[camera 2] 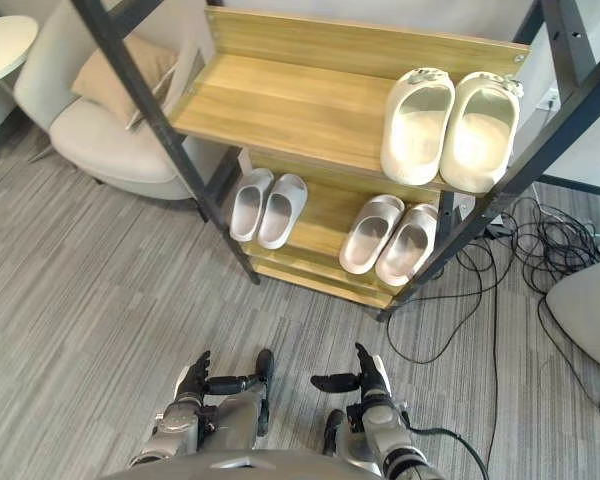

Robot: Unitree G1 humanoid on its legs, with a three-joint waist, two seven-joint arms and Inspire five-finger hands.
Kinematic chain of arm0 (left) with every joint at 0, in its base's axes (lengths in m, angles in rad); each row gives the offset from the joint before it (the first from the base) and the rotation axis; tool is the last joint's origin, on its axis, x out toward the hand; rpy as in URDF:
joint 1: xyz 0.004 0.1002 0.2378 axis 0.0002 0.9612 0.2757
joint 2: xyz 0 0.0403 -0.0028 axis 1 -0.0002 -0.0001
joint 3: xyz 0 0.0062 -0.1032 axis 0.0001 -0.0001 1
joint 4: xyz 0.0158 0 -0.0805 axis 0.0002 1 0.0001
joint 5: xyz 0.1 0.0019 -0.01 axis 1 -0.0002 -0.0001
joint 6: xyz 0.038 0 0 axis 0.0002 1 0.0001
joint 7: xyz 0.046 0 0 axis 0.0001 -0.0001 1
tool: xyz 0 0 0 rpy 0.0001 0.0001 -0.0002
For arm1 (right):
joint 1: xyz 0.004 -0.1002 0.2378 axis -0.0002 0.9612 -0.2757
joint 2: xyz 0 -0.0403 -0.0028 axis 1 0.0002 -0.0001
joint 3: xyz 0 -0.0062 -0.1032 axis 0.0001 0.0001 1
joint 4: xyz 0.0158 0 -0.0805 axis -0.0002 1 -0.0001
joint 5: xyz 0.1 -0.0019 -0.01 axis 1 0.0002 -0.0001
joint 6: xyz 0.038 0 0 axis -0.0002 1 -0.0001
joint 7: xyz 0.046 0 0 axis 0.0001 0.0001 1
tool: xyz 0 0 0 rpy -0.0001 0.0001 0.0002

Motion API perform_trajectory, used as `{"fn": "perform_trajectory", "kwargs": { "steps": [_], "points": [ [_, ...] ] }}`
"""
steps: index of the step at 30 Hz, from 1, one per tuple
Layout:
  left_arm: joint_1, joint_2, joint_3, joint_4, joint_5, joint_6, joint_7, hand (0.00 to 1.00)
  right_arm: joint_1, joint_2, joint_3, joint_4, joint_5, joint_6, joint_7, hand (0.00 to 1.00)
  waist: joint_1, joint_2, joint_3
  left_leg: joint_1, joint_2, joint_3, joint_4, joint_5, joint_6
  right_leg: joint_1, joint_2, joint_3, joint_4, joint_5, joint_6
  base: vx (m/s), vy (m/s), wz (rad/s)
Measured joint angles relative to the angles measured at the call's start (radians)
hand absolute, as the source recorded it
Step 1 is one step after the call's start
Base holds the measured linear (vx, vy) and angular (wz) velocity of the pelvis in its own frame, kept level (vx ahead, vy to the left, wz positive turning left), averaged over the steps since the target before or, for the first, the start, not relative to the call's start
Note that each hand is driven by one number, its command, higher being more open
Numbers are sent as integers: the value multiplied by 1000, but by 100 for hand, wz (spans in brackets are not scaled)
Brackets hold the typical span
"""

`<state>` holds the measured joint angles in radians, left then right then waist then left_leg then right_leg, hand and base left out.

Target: Organize the slippers on the shoe rack

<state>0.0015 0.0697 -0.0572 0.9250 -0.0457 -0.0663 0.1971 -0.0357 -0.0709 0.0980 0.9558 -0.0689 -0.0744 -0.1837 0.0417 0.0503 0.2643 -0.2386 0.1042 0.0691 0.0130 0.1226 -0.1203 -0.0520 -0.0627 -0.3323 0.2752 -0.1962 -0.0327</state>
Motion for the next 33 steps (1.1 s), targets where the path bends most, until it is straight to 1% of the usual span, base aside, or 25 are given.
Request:
{"fn": "perform_trajectory", "kwargs": {
  "steps": [1,2,3,5,7,8,9,10,11,14,17,20,21,22,23,24,25,26,27,28,29,30,31,32,33],
  "points": [
    [-1,3,0,0,1,-6,-3,100,0,-15,-19,0,0,0,0,100,0,-10,-5,-16,-21,32,89,-7,11,-33,-37,-21,14,4,-1,-79,-6,48],
    [-1,2,0,0,1,-10,-3,100,0,-21,-23,0,0,0,0,100,0,-12,-5,-17,-28,35,120,-11,13,-39,-48,-28,18,5,1,-94,0,79],
    [5,-3,0,4,3,-13,-2,100,6,-46,-40,6,1,2,0,100,-1,-12,-5,8,-35,47,231,-59,34,-48,-77,-57,18,17,11,-63,66,74],
    [16,-11,-1,24,18,-13,-3,100,18,-57,-56,22,0,7,3,100,-4,14,-21,54,15,112,329,-190,50,-47,-91,-121,24,27,16,-60,106,87],
    [15,-12,-2,43,29,-10,-11,100,29,-51,-64,22,0,11,11,100,-18,27,-28,81,60,191,355,-231,62,-38,-108,-182,43,27,19,-78,179,90],
    [18,-17,-5,44,44,-9,-14,100,29,-41,-84,21,0,12,19,100,-24,24,-35,94,52,250,299,-218,63,-24,-115,-218,36,38,43,-117,245,109],
    [24,-9,-11,44,57,-9,-17,100,37,-21,-94,23,0,13,26,100,-26,8,-46,128,21,246,200,-199,72,5,-116,-246,-19,54,73,-130,229,83],
    [24,-8,-12,44,57,-9,-17,100,37,-20,-95,23,0,13,26,100,-26,7,-46,130,19,246,195,-197,73,6,-116,-247,-20,55,74,-101,200,89],
    [35,4,-28,45,61,-7,-23,100,42,7,-98,19,0,8,28,100,-29,-12,-65,174,-35,205,45,-107,77,40,-124,-294,-92,94,85,-83,173,77],
    [38,5,-36,61,77,-8,-28,100,47,22,-98,23,-4,8,32,100,-28,-8,-82,226,-74,155,-100,-28,103,77,-125,-347,-139,121,103,-44,102,71],
    [38,10,-29,66,77,-9,-29,100,46,44,-96,27,-9,9,37,100,-21,-17,-87,235,-102,113,-106,-30,112,102,-150,-380,-124,119,117,-25,98,40],
    [46,12,22,80,77,-12,-30,100,39,55,-97,41,-11,13,46,100,-18,-44,-99,246,-146,88,-106,-50,140,104,-218,-403,-24,61,162,18,109,34],
    [50,16,36,81,77,-12,-30,100,44,58,-97,41,-11,14,47,100,-19,-67,-100,253,-166,74,-106,-56,150,106,-243,-401,13,31,181,80,115,65],
    [50,28,38,81,76,-12,-30,100,56,65,-97,41,-12,18,49,100,-16,-92,-110,259,-196,51,-95,-70,170,106,-261,-352,48,-15,223,101,109,67],
    [50,32,39,80,76,-12,-32,100,59,65,-98,41,-12,21,50,100,-16,-98,-112,259,-204,43,-83,-79,180,108,-256,-320,53,-31,243,116,73,75],
    [50,42,41,79,76,-12,-34,100,69,65,-99,40,-12,22,50,100,-16,-120,-112,254,-228,15,-47,-107,201,118,-251,-260,56,-41,266,145,68,76],
    [46,40,39,82,77,-13,-30,100,77,53,-99,39,-12,24,52,100,-19,-117,-110,254,-245,-31,1,-142,229,100,-286,-179,186,-20,249,160,94,89],
    [45,37,39,81,76,-15,-28,100,72,41,-99,39,-12,24,54,100,-25,-104,-105,254,-244,-56,34,-164,240,40,-300,-121,299,-12,217,189,121,115],
    [30,34,43,86,76,-11,-20,100,57,23,-97,38,-11,25,53,100,-33,-75,-90,245,-208,-117,85,-205,244,-21,-200,0,317,-95,158,208,103,122],
    [29,35,43,89,76,-11,-15,100,48,16,-87,34,-10,23,54,100,-37,-56,-79,249,-192,-165,93,-218,245,-73,-130,45,306,-111,128,259,50,151],
    [30,36,45,95,73,-10,-15,100,48,15,-80,24,-5,21,53,100,-44,-58,-80,261,-189,-219,92,-225,238,-125,-77,88,288,-111,125,232,-17,103],
    [30,36,44,96,72,-10,-15,100,48,15,-80,22,-5,21,52,100,-45,-58,-80,263,-189,-225,92,-226,237,-129,-71,92,285,-111,125,354,-104,137],
    [30,33,43,101,73,-9,-15,100,50,16,-76,11,-5,19,52,100,-48,-68,-80,296,-200,-299,93,-244,226,-169,-31,125,240,-107,120,340,-125,162],
    [41,23,44,101,73,-10,-15,100,54,18,-74,9,-5,17,52,100,-51,-72,-82,332,-212,-371,99,-266,205,-191,-18,133,202,-79,78,368,-149,184],
    [43,19,44,101,74,-11,-15,100,54,19,-73,7,-7,17,53,100,-52,-72,-83,339,-216,-391,107,-275,201,-191,-18,126,175,-64,64,327,-148,171]
  ]
}}
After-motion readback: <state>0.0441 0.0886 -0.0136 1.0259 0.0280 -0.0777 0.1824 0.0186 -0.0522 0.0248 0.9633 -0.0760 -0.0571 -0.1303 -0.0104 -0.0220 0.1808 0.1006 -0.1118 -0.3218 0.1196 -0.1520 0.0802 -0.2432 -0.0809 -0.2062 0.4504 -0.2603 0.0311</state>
